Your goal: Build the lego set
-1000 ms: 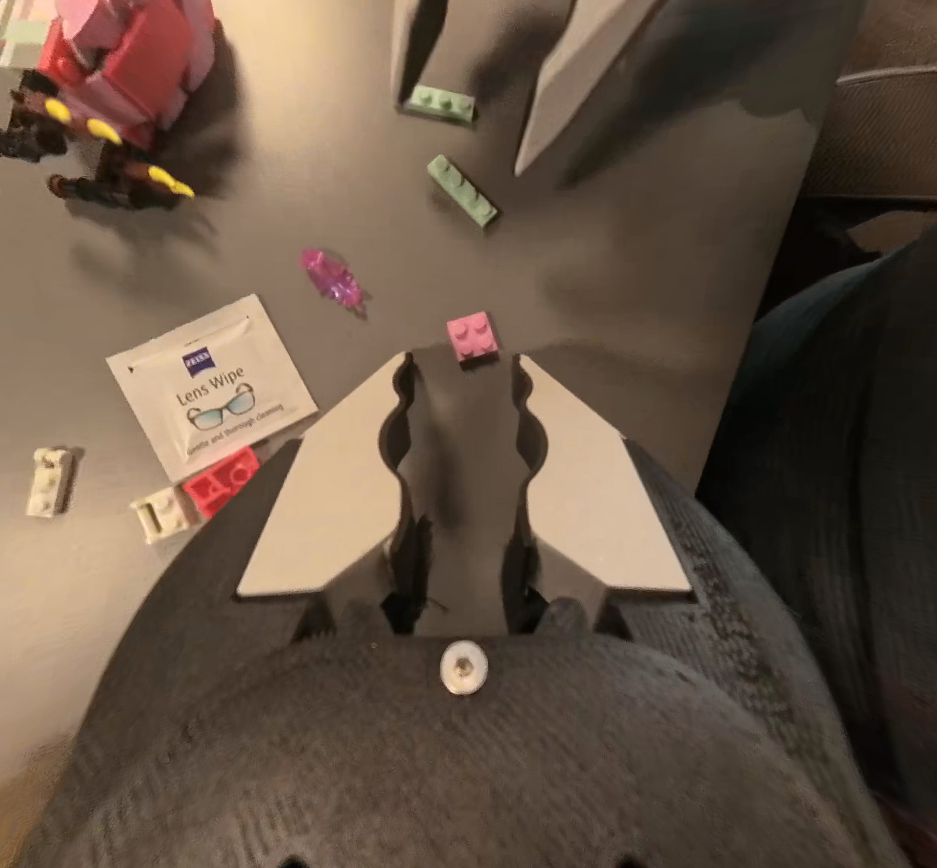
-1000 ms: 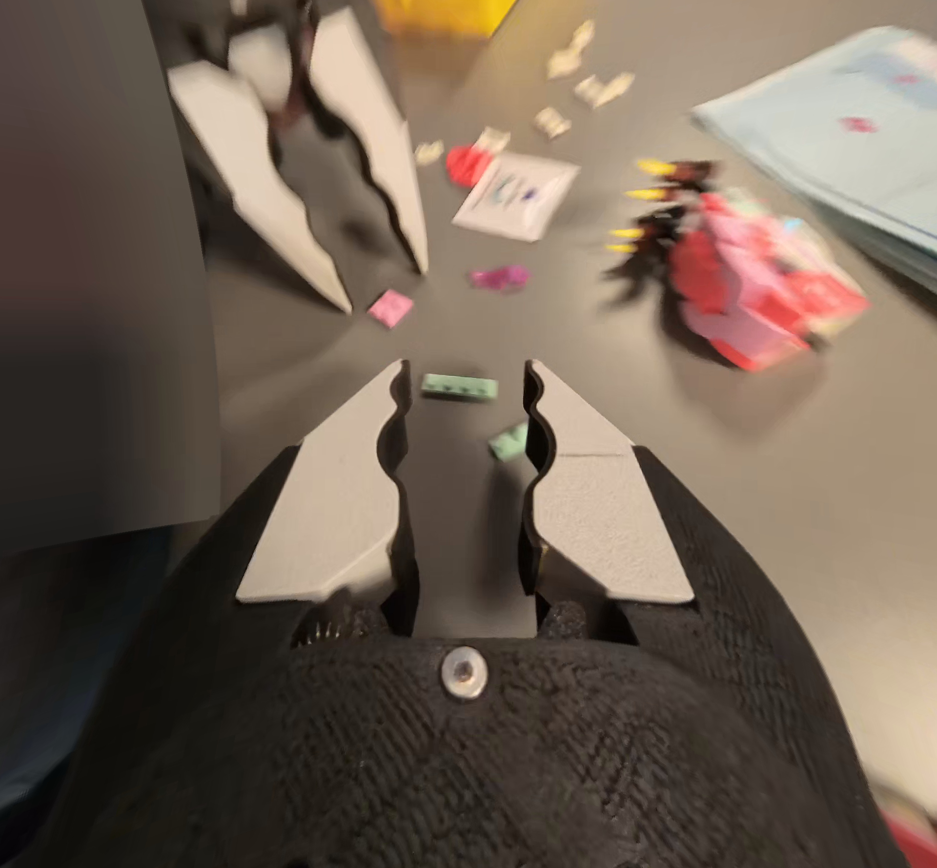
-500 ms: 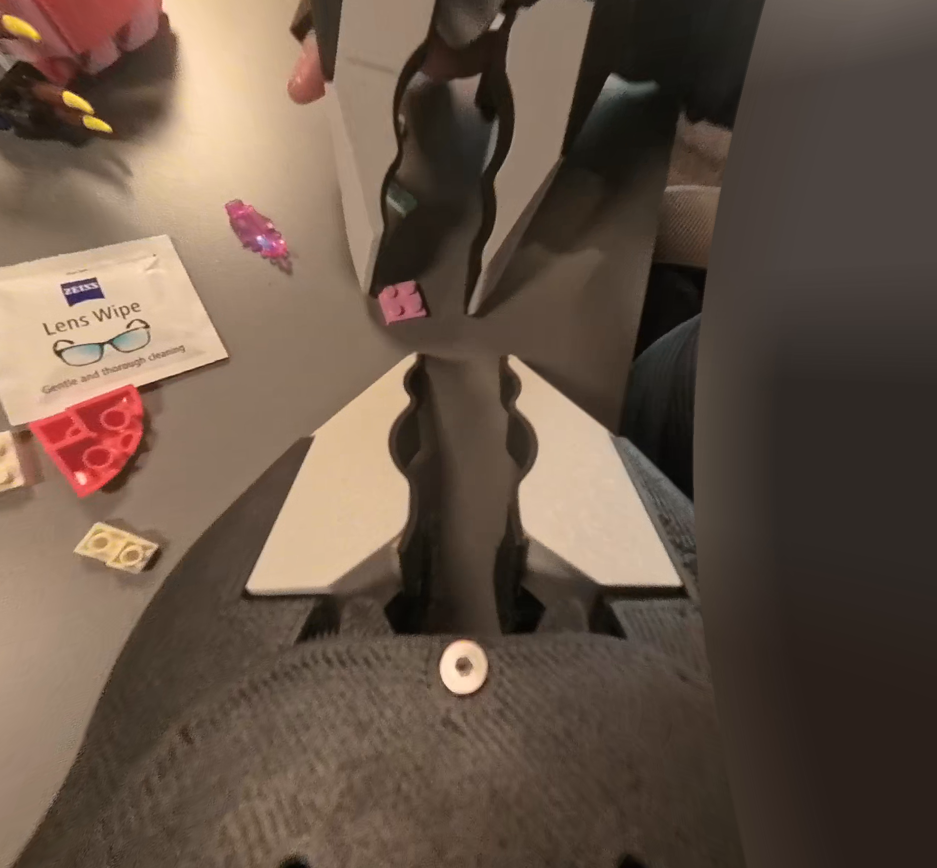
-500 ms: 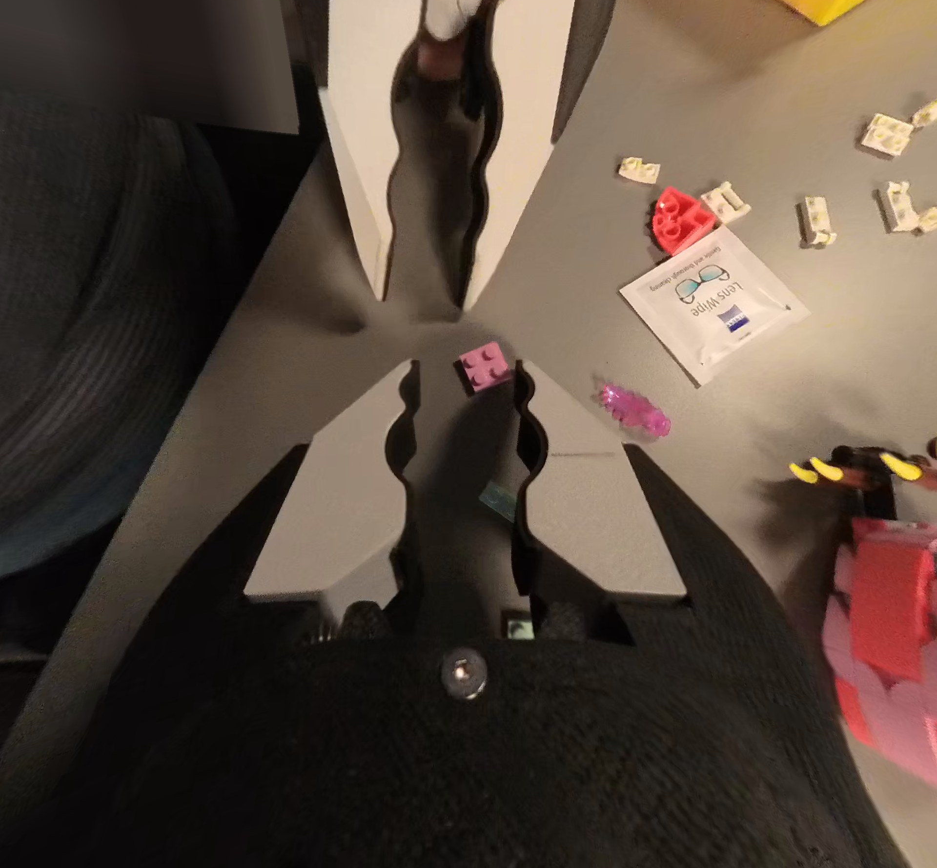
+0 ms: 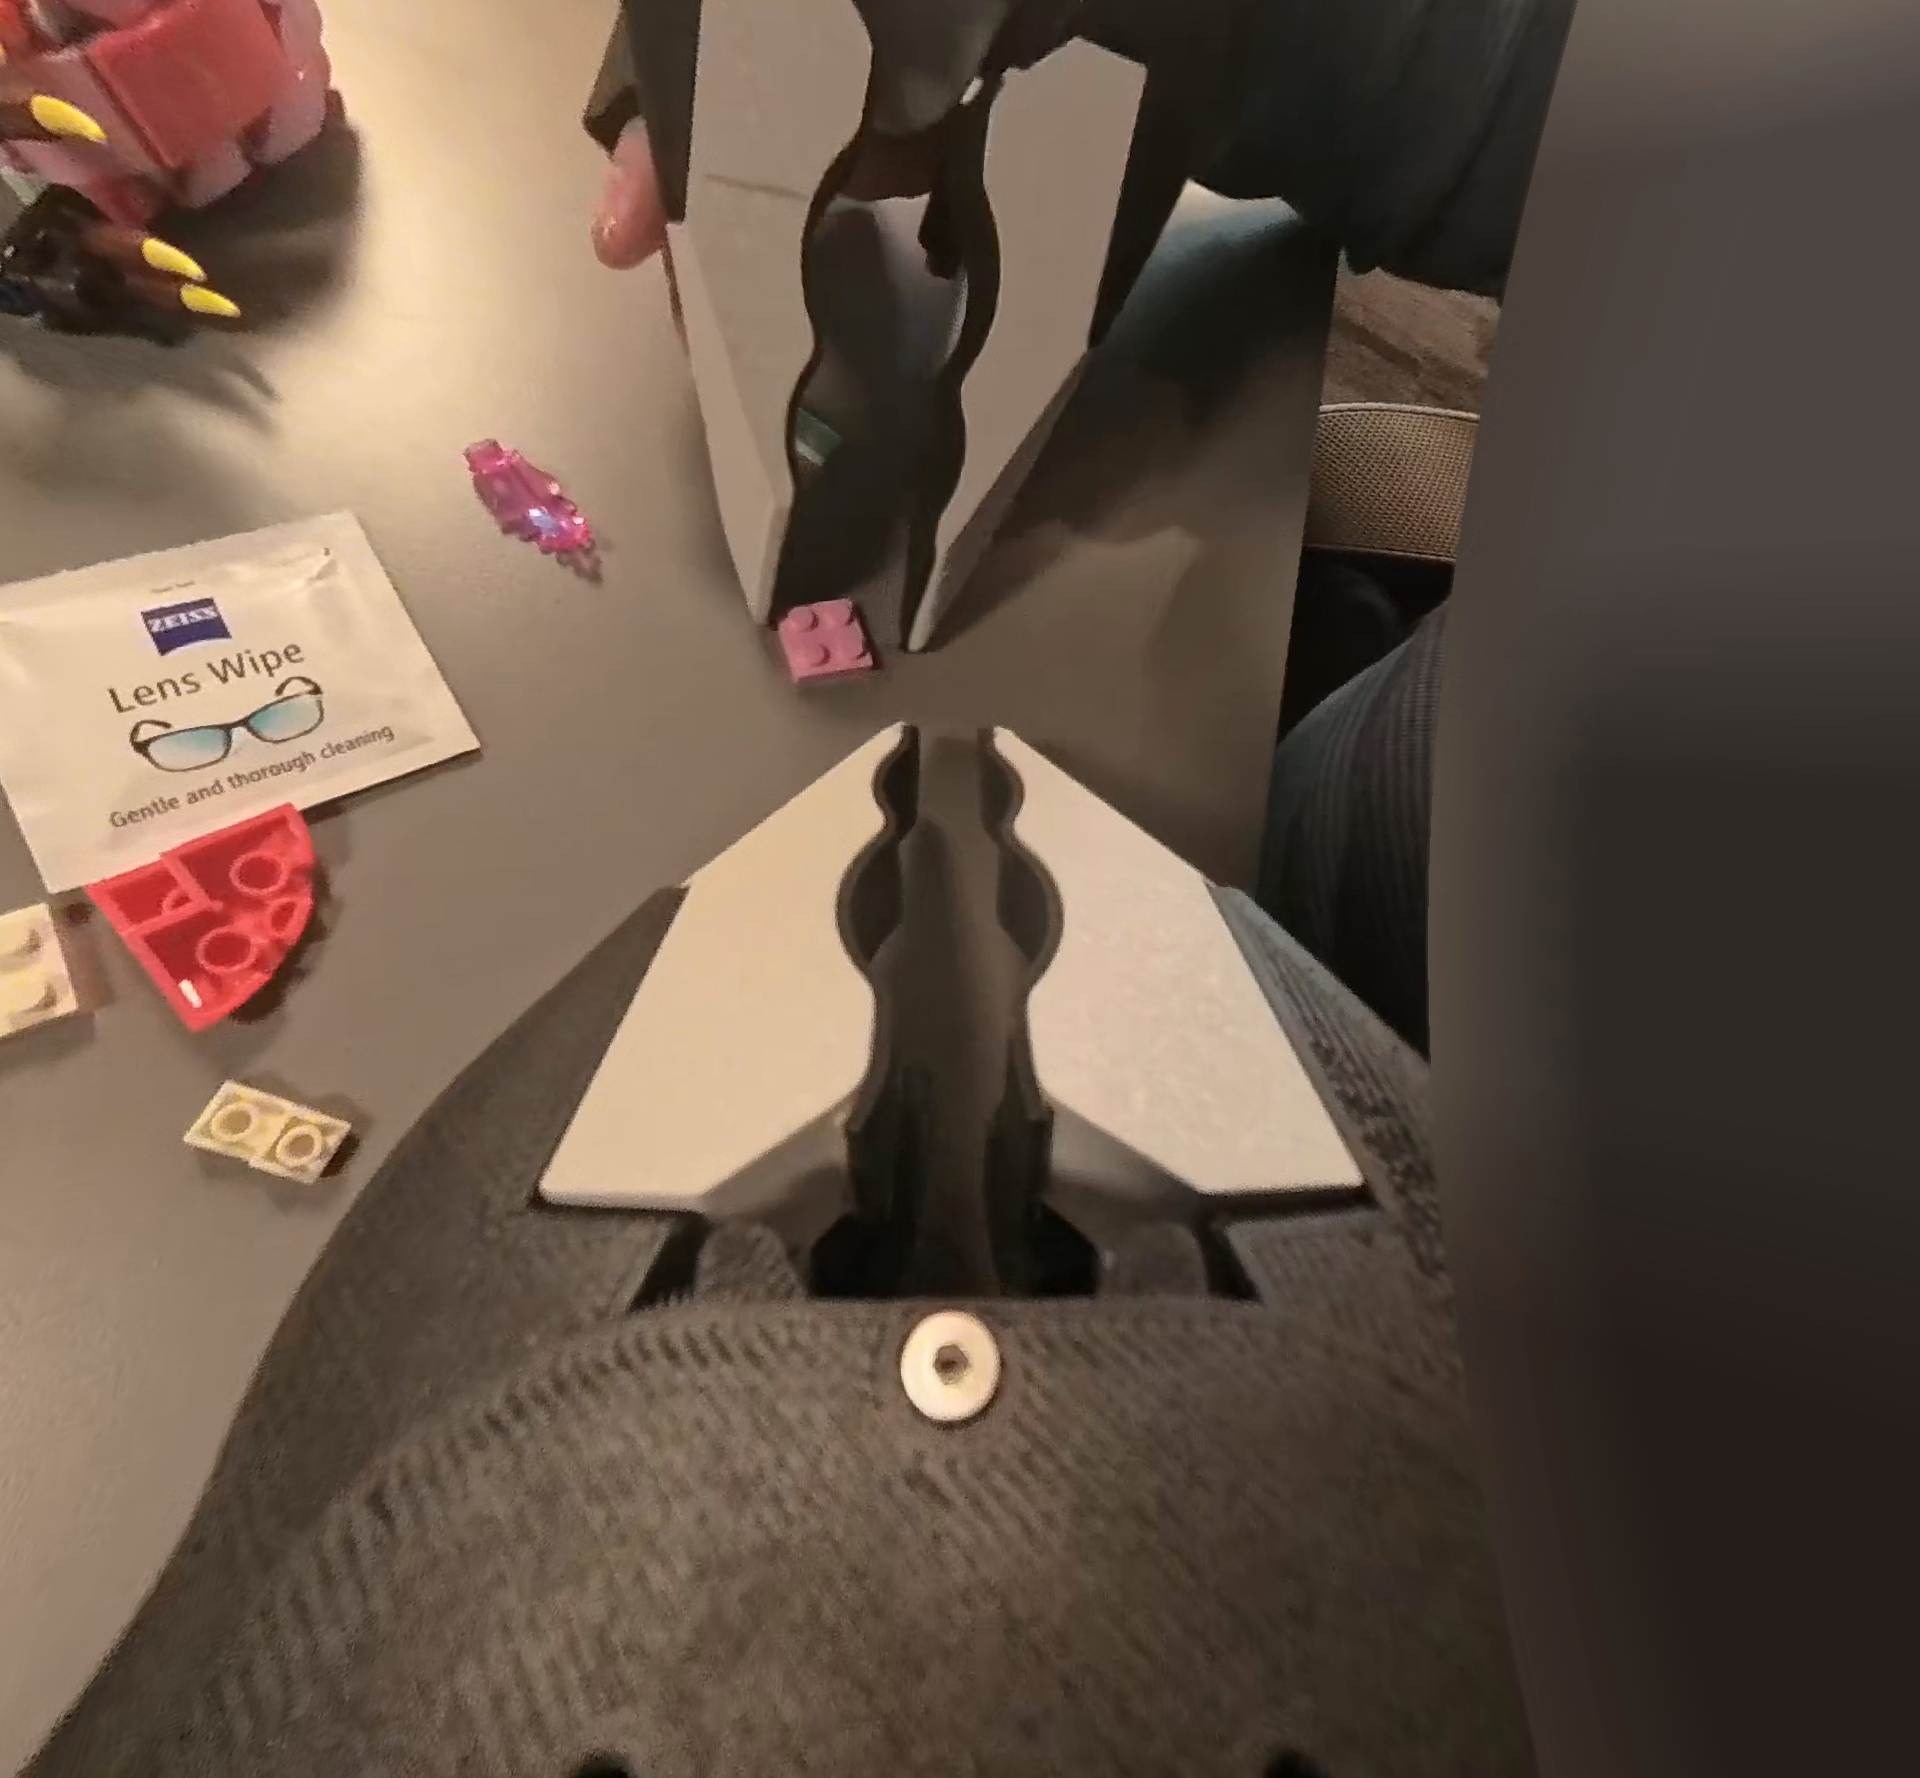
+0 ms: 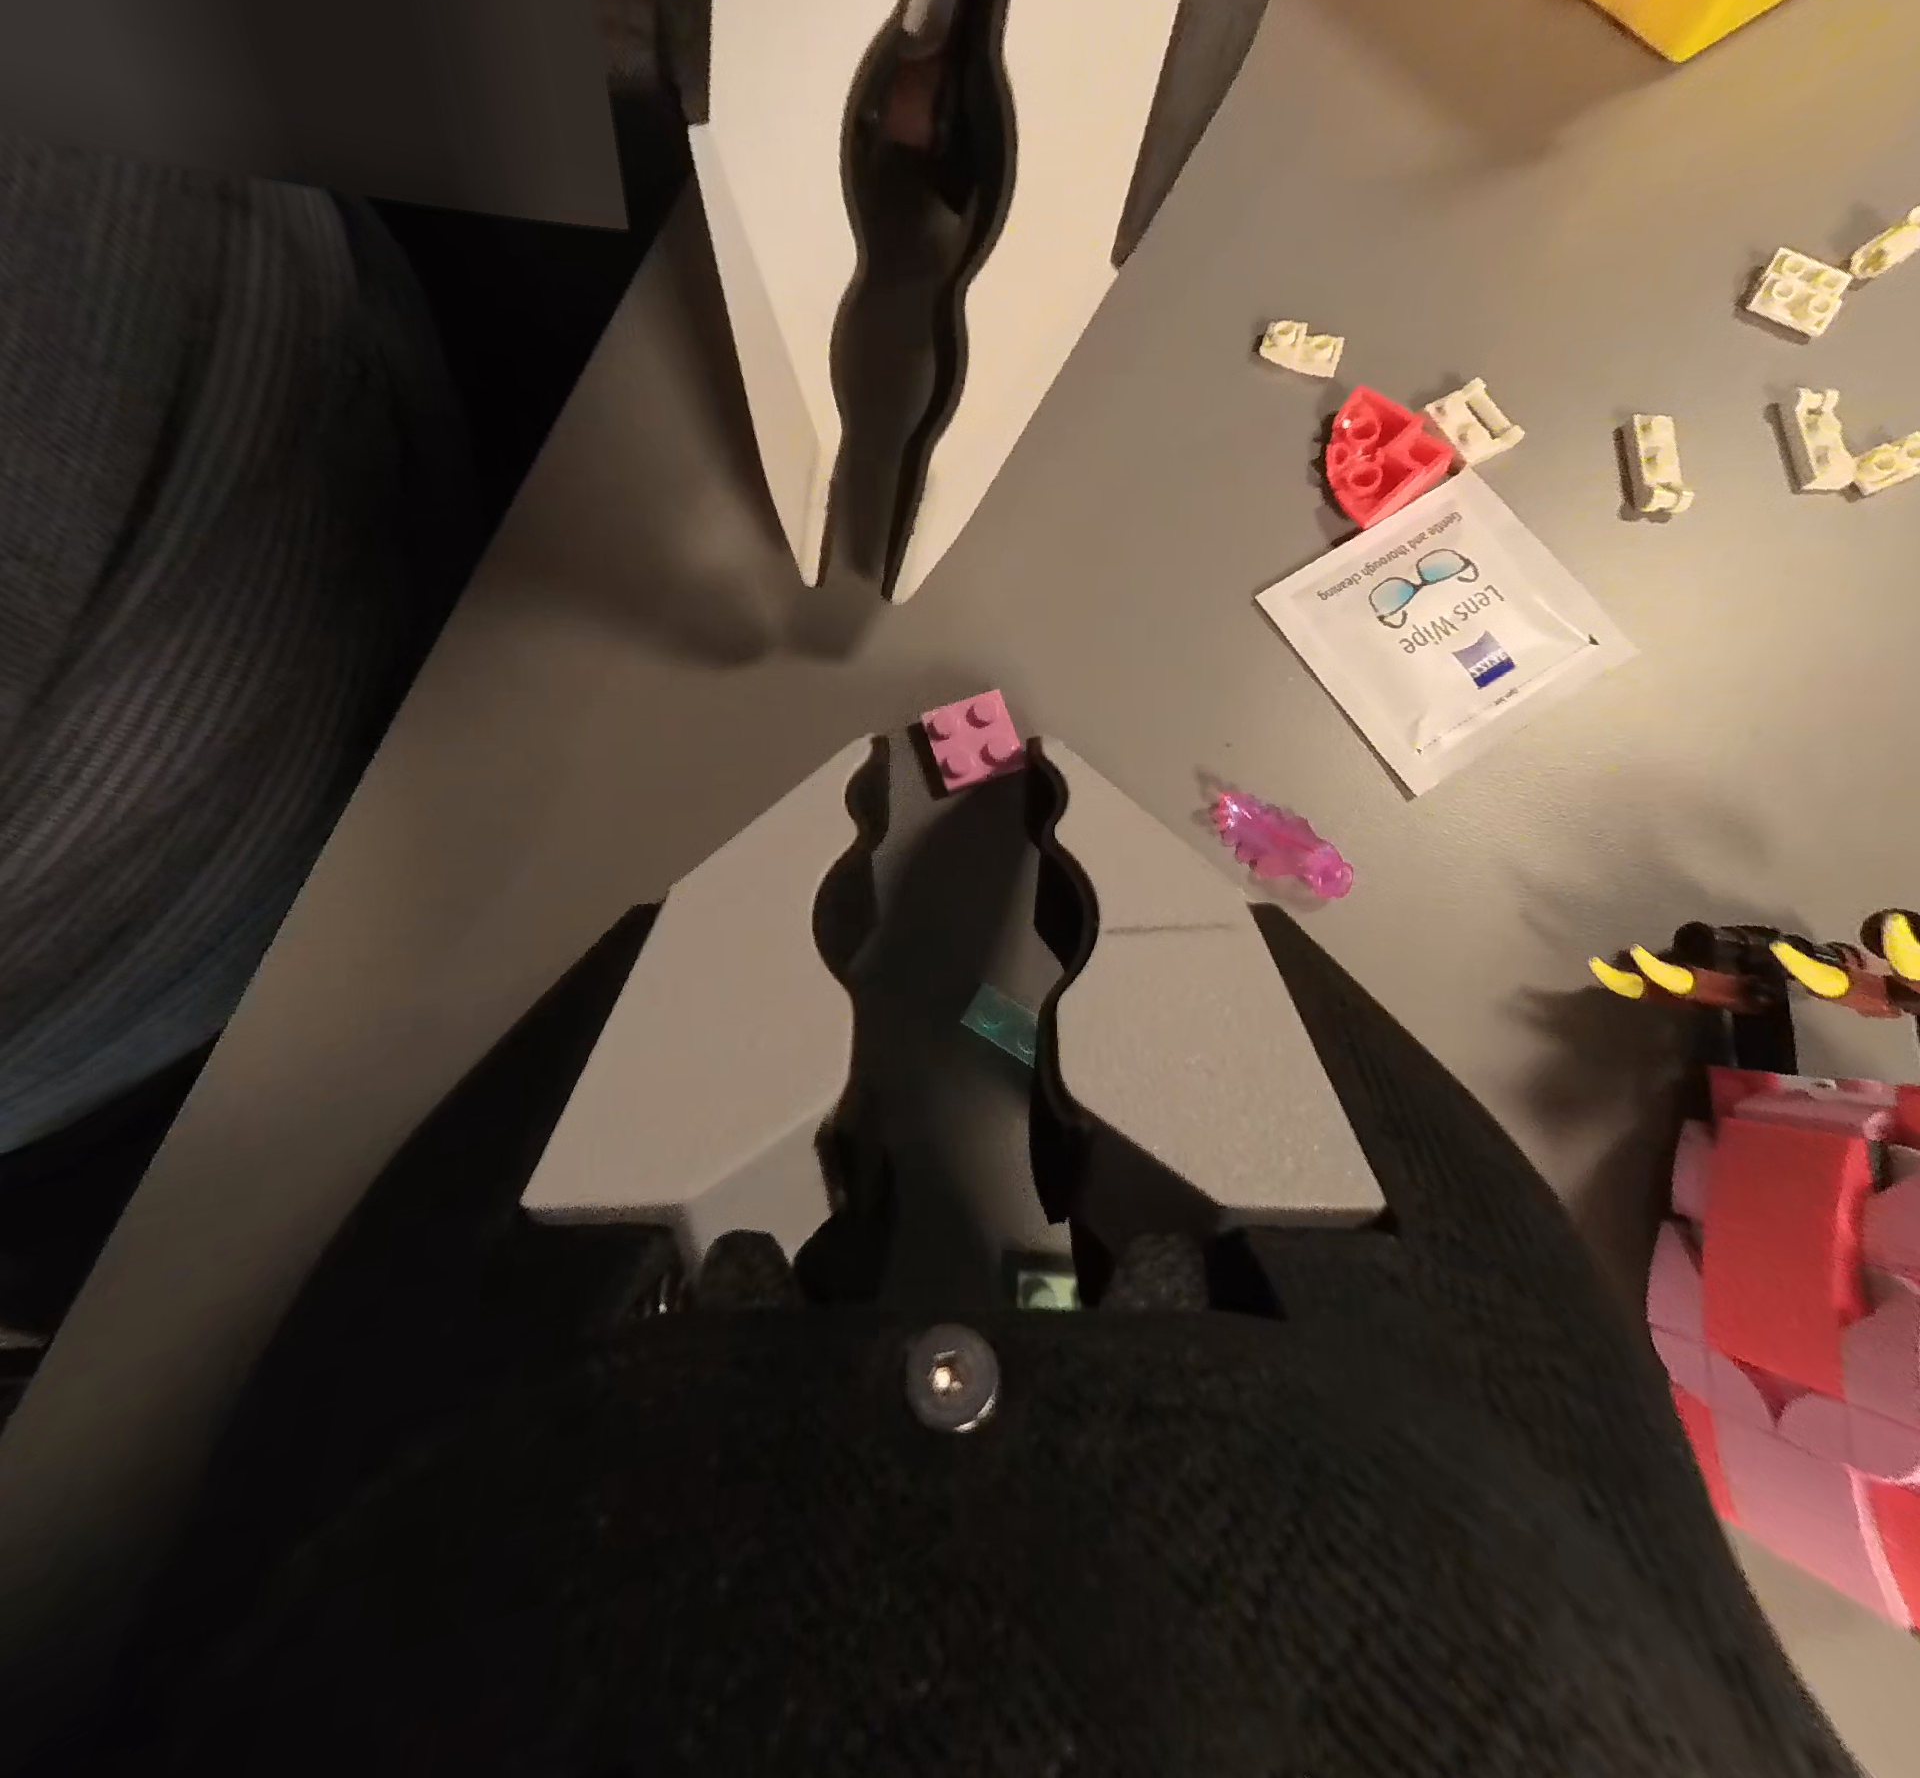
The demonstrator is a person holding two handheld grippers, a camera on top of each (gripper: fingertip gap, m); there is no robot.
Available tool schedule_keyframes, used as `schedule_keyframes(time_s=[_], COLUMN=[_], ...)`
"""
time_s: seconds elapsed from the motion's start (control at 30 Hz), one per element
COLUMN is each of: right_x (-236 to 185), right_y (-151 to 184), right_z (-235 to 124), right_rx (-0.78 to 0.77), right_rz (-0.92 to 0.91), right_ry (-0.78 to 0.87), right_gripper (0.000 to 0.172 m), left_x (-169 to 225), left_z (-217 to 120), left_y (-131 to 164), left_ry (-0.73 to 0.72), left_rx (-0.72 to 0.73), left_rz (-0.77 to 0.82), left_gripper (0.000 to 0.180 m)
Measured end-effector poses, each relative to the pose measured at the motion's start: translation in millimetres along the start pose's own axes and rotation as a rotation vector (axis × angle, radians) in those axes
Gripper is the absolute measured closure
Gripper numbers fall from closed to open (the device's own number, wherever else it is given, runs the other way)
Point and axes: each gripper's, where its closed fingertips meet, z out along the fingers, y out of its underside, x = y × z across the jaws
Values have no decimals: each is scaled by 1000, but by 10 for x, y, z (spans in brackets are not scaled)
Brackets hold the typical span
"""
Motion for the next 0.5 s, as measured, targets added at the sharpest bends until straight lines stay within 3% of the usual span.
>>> schedule_keyframes(time_s=[0.17,0.3,0.4,0.5], right_x=[31,171,253,286], right_y=[3,-9,-119,-228], right_z=[7,-44,-154,-271], right_rx=[-5,-5,29,45], right_rz=[18,42,38,9], right_ry=[-10,37,69,82], right_gripper=[158,158,159,159], left_x=[-53,-327,-367,-365], left_z=[-25,-89,-116,-184], left_y=[-31,-49,-133,-328], left_ry=[-44,-224,-262,-352], left_rx=[24,36,81,181], left_rz=[20,10,39,223], left_gripper=[171,180,165,156])
